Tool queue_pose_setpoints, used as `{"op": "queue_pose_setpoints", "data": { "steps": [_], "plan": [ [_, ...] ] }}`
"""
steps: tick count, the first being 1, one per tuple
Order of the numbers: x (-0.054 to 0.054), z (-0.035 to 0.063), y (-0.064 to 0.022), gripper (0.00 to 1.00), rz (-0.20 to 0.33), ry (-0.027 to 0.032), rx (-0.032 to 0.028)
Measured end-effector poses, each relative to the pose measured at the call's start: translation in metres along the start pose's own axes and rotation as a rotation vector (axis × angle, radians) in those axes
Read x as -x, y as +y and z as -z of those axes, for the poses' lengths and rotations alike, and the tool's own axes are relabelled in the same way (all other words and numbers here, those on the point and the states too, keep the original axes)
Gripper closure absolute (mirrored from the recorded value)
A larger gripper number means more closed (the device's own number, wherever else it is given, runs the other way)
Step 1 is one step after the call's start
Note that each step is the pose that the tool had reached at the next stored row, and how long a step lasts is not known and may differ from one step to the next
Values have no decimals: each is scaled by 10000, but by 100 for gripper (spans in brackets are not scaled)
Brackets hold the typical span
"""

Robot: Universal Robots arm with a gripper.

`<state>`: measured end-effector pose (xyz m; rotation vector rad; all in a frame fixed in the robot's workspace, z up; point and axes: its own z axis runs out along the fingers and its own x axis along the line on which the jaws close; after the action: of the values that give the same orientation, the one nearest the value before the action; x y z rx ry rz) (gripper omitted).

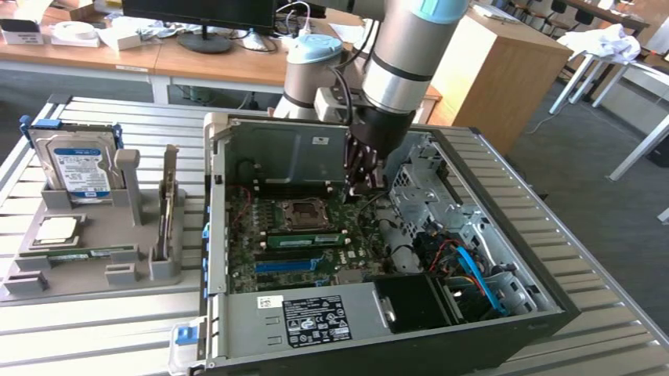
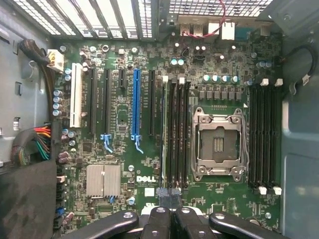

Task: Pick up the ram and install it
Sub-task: 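Press down the ram until it locks into place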

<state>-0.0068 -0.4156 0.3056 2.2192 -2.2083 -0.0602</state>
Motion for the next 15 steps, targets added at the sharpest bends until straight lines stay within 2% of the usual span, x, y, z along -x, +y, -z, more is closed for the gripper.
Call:
{"op": "queue_pose_setpoints", "data": {
  "steps": [15],
  "plan": [
    [-3, -148, -5, 90, 0, -1, -1]
  ]
}}
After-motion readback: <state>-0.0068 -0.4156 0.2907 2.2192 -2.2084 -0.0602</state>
